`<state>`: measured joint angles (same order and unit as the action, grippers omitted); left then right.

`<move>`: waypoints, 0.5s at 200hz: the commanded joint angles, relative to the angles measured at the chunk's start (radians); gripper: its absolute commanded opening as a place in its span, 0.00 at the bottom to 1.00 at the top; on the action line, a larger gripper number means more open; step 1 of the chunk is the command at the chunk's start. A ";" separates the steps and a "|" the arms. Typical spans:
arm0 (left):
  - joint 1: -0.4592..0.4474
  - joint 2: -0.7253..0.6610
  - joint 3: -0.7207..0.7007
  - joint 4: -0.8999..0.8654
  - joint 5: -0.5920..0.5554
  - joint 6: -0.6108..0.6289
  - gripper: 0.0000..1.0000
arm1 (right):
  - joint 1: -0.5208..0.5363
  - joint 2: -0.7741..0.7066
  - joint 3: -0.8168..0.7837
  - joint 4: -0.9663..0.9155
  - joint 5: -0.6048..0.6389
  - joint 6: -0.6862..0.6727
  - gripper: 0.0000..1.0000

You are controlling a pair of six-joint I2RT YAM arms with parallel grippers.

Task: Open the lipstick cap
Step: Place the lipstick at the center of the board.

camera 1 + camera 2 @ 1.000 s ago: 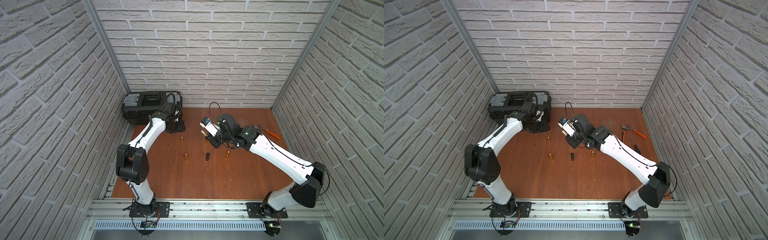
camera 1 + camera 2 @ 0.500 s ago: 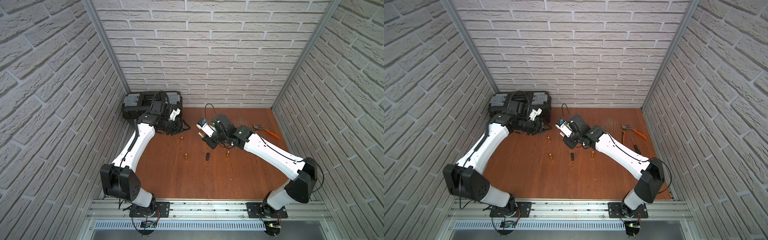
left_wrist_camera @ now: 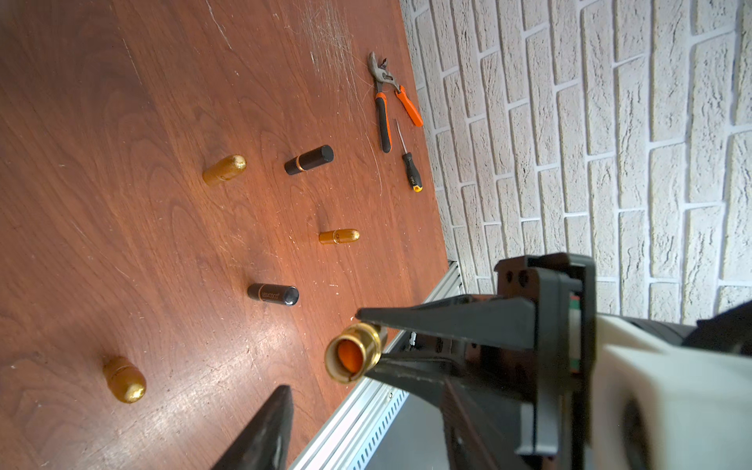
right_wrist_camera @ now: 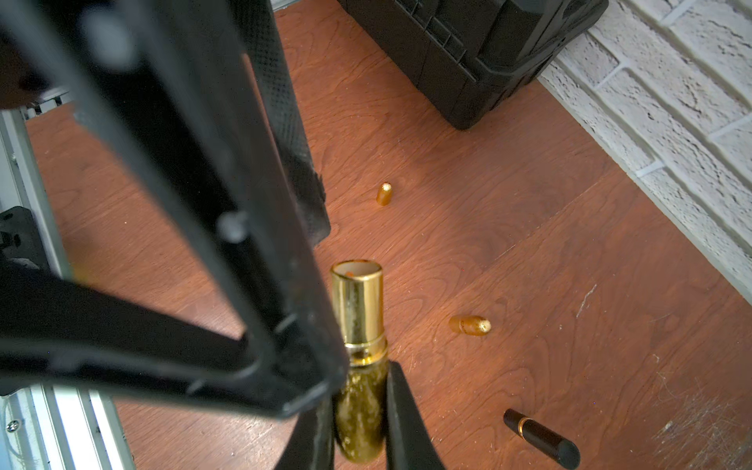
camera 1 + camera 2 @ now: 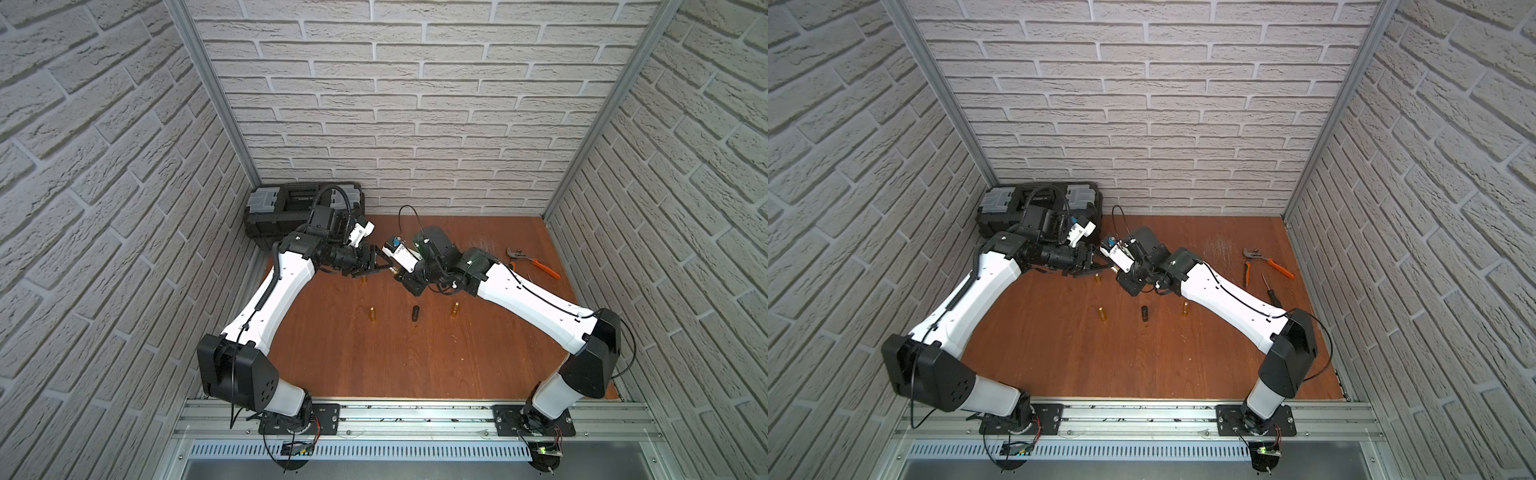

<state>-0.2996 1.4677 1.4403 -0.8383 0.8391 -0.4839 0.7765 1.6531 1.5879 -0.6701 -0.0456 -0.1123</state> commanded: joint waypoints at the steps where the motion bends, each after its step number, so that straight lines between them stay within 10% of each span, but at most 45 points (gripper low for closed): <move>1: -0.004 0.023 0.014 -0.009 0.011 0.028 0.59 | 0.011 -0.001 0.023 0.023 0.000 -0.006 0.03; 100: -0.022 0.074 0.028 -0.025 -0.027 0.045 0.42 | 0.021 -0.006 0.025 0.024 0.001 -0.016 0.03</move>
<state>-0.3168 1.5345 1.4425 -0.8539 0.8177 -0.4641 0.7868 1.6554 1.5879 -0.6724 -0.0456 -0.1200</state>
